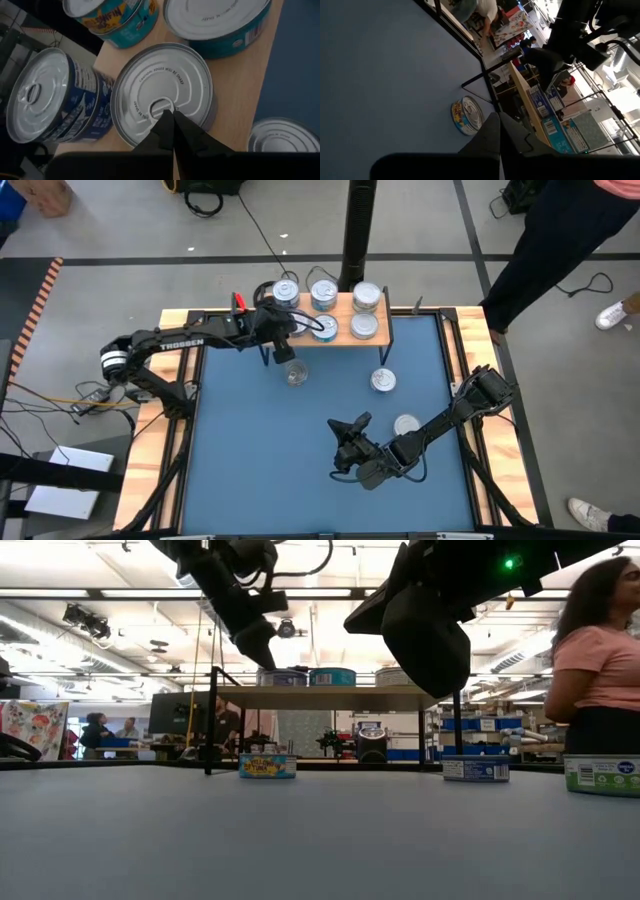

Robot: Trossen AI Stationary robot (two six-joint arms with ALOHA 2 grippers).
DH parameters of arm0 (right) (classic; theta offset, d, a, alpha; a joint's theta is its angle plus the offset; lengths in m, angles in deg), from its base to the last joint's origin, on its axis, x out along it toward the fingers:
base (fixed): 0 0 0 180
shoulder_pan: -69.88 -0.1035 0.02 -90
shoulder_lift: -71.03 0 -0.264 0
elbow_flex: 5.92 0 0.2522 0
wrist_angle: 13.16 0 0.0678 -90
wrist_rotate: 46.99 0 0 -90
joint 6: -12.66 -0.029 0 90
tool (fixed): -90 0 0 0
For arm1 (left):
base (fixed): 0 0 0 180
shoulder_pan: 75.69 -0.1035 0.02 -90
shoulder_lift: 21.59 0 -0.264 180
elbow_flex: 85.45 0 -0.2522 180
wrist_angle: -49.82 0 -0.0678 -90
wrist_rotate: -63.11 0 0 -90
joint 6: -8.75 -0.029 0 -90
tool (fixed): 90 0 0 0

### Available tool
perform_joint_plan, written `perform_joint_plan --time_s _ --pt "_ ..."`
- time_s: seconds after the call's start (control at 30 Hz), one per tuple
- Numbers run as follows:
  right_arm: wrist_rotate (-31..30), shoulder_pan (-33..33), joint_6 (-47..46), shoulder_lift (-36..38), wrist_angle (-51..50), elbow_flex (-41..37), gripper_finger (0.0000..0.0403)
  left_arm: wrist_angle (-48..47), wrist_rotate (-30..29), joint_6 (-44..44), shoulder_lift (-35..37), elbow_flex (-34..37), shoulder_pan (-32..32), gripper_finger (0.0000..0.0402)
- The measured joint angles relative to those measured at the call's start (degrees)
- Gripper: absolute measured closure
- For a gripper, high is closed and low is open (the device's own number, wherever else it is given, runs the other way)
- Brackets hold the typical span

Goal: Stack canned seafood by type on shelf
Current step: Put the blue tuna can on the shelf aligned with the other blue tuna can

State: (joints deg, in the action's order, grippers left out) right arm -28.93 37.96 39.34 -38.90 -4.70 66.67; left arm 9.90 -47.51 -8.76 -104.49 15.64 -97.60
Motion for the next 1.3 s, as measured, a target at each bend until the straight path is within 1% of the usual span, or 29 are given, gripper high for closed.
perform_joint_plan --time_s 0.27,0.6,1.03,1.3 --pt "0.0 0.0 0.03 0.0 -0.02 0.0 0.0398 -4.13 -2.63 1.76 0.48 -0.15 1.07 0.04" --pt "0.17 0.0 0.32 0.0 -0.02 0.0 0.0398 -7.44 -2.12 4.34 2.71 0.09 1.77 0.0401" --pt "0.02 0.0 0.31 0.0 0.31 0.0 0.0398 -6.39 -1.42 4.3 3.81 0.13 2.07 0.0401" --pt "0.0 0.11 0.37 0.0 0.78 0.0 0.0398 -2.95 0.15 4.12 3.87 0.13 1.46 0.0401"
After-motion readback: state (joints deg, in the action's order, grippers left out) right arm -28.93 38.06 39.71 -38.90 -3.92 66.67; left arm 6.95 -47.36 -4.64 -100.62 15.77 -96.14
